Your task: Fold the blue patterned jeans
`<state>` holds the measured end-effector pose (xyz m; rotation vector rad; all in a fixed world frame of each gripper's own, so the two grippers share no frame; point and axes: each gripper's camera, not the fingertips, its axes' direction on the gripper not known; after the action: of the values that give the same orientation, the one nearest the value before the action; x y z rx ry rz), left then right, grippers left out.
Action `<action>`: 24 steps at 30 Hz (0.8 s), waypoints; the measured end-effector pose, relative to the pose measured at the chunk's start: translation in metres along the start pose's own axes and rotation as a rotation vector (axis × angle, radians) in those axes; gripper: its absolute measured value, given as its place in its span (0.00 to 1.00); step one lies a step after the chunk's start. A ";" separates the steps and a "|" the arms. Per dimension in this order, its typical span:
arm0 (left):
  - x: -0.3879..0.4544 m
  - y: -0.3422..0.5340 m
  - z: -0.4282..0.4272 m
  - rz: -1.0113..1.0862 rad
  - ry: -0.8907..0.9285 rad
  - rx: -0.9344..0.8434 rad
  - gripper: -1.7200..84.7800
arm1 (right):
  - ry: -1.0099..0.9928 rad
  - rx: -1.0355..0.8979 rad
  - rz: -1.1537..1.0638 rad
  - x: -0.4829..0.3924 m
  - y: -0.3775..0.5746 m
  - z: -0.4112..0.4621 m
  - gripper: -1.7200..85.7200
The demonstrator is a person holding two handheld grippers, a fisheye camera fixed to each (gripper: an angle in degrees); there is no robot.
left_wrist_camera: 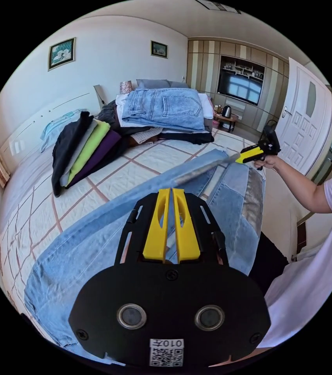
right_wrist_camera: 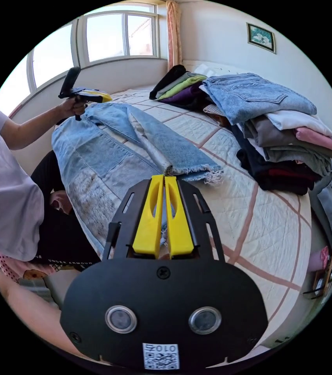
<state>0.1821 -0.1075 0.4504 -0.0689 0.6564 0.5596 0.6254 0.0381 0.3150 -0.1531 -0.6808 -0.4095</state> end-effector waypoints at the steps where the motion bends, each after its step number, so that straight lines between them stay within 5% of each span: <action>1: 0.005 -0.012 0.015 0.006 0.020 0.006 0.02 | 0.005 -0.010 -0.004 -0.002 -0.001 0.001 0.05; 8: 0.027 -0.050 0.122 0.016 0.123 -0.282 0.02 | 0.009 -0.141 -0.006 -0.005 -0.012 -0.007 0.10; 13: 0.026 -0.053 0.121 -0.012 0.144 -0.240 0.02 | -0.003 -0.012 0.018 -0.002 -0.021 -0.025 0.12; 20: 0.028 -0.057 0.123 -0.014 0.145 -0.247 0.02 | 0.048 -0.237 -0.157 -0.023 -0.065 0.037 0.12; 24: 0.031 -0.050 0.120 -0.003 0.143 -0.259 0.02 | 0.019 -0.184 -0.120 -0.019 -0.074 0.031 0.12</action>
<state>0.2952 -0.1079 0.5220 -0.3546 0.7193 0.6390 0.5629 -0.0151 0.3269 -0.2829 -0.6353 -0.5882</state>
